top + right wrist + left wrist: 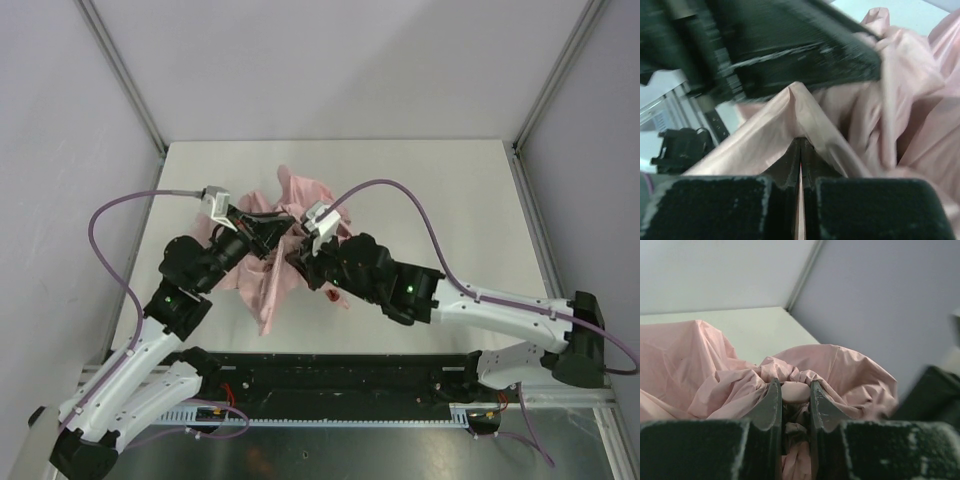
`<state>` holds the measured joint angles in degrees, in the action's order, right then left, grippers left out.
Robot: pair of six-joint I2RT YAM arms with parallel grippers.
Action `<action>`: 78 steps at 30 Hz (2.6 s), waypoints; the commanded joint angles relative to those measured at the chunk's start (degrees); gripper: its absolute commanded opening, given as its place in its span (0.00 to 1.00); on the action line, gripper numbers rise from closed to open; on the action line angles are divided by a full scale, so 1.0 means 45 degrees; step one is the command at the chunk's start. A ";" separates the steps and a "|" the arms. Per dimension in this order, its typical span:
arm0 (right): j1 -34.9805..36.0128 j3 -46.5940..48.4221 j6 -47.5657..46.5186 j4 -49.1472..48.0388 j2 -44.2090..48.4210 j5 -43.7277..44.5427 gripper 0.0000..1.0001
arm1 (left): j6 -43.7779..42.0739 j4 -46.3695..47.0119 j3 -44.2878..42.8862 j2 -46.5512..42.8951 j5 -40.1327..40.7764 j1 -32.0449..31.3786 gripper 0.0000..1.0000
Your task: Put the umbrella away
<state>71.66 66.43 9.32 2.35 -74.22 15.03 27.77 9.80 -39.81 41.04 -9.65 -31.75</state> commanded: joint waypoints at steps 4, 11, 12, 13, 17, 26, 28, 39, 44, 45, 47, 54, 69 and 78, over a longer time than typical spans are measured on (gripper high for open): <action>-0.1282 0.1008 0.0039 -0.1122 -0.0971 -0.0666 0.04 | 0.0069 0.3319 0.0051 -0.0659 -0.3941 -0.0055 0.00; -0.0576 0.1254 -0.0127 0.1517 0.0426 -0.1606 0.29 | -0.0011 0.3485 0.0326 -0.0893 -0.3698 -0.0074 0.00; -0.0389 0.1263 -0.0103 0.1933 0.0803 -0.1701 0.36 | -0.0102 0.3485 0.0280 -0.0826 -0.3609 -0.0064 0.00; -0.0236 0.1267 -0.0062 0.2375 0.1196 -0.1739 0.41 | -0.0197 0.3495 0.0228 -0.0744 -0.3545 -0.0059 0.00; -0.0005 0.1256 0.0243 0.3678 0.2965 -0.1967 0.64 | -0.0520 0.3501 0.0009 -0.0295 -0.3447 -0.0013 0.00; -0.1521 0.1252 -0.0062 0.5667 0.5727 -0.1664 0.88 | -0.0896 0.3534 -0.0272 -0.0008 -0.4835 0.0036 0.00; -0.2802 0.1209 -0.0187 0.6040 0.5715 -0.2554 0.87 | -0.0936 0.3537 -0.0288 -0.0044 -0.5221 0.0042 0.00; -0.5403 -0.0452 -0.2174 0.5431 0.5046 -0.6813 0.74 | -0.0834 0.3572 -0.0513 -0.0104 -0.6530 0.0039 0.00; -0.4150 -0.0749 -0.2581 0.4806 0.4749 -0.7338 0.81 | -0.0684 0.3698 -0.0598 0.0038 -0.6816 0.0044 0.00; -0.3933 -0.0813 -0.2590 0.4612 0.4703 -0.7468 0.82 | -0.0644 0.3738 -0.0612 0.0069 -0.6877 0.0043 0.00; -0.3590 -0.0934 -0.2509 0.4096 0.4585 -0.7531 0.84 | -0.0590 0.3808 -0.0646 0.0136 -0.7035 0.0034 0.00; -0.3185 -0.0994 -0.1880 0.2564 0.4074 -0.6879 0.89 | -0.0410 0.3923 -0.0700 0.0241 -0.7396 0.0028 0.00; -0.2556 -0.1114 -0.1280 0.0601 0.2634 -0.3654 0.99 | 0.0806 0.5180 -0.0816 0.0701 -0.8452 -0.0224 0.00; -0.2669 -0.1808 -0.1350 -0.2423 0.2021 -0.5844 0.99 | 0.1397 0.6448 -0.0843 0.1434 -0.8369 -0.1177 0.00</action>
<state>59.92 60.36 3.22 4.89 -63.31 -6.66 29.85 29.91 -39.90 46.65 -45.08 -33.36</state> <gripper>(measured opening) 0.992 0.191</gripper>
